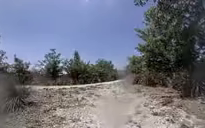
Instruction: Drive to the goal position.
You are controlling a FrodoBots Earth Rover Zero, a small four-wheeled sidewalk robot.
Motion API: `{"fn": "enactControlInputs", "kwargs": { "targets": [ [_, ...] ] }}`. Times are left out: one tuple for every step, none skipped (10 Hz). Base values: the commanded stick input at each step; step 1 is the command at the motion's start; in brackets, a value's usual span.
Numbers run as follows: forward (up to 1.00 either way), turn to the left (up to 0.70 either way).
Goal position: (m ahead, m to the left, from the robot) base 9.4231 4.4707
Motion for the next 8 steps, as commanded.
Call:
{"fn": "enactControlInputs", "kwargs": {
  "targets": [
    [0.3, 0.0],
    [0.3, 0.0],
    [0.3, 0.0],
    [0.3, 0.0],
    [0.3, 0.0],
    [0.3, 0.0],
    [0.3, 0.0],
    [0.3, 0.0]
  ]
}}
